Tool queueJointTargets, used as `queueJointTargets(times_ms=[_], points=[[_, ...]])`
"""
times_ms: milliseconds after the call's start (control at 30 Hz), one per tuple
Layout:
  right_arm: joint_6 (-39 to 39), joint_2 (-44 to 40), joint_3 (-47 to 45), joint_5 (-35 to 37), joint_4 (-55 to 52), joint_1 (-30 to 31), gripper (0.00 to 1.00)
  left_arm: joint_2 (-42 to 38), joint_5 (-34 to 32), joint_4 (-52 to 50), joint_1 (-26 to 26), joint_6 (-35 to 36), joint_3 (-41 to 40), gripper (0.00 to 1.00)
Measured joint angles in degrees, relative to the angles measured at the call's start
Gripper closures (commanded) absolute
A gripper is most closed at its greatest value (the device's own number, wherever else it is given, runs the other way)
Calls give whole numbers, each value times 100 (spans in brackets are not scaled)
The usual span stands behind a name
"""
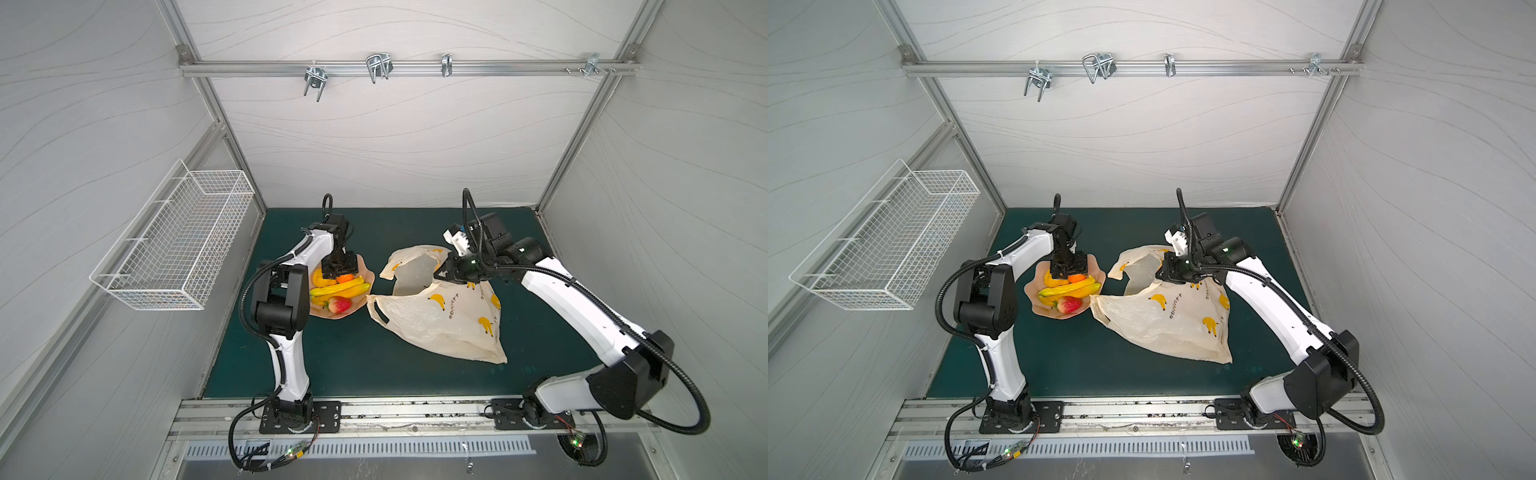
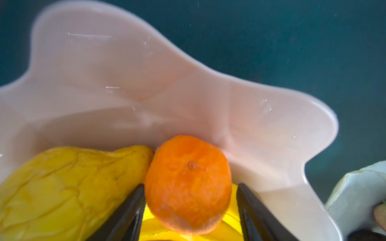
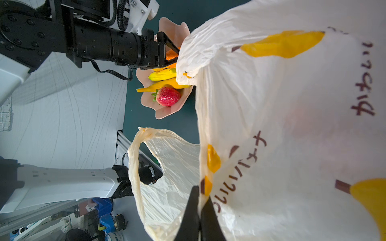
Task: Place the fruits into the plastic bag
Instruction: Pick up the fruit from the plate, then place the fruit in the plastic bag.
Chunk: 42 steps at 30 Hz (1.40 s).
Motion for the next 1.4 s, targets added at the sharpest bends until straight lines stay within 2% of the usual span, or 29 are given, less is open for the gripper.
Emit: queueJointTargets(times_ms=[200,367,633,800,967,1233,1400], points=[[0,0,0,2,0,2,100,0,24,2,0,-2,0,43],[0,0,0,2,0,2,100,-81,83,4,0,-4,0,44],[0,0,0,2,0,2,100,-1189,214,122,2,-2,2,48],[0,0,0,0,0,2,100,-2024,516,446,0,155,-17,50],[0,0,0,2,0,2,100,-2621,868,953,0,398,-398,51],[-2,0,0,2,-2,2,100,-2758,1296,1285,-103,761,-647,54],[-13,0,2,0,-4,2,100,-2975,1880,1456,-542,1340,-918,56]])
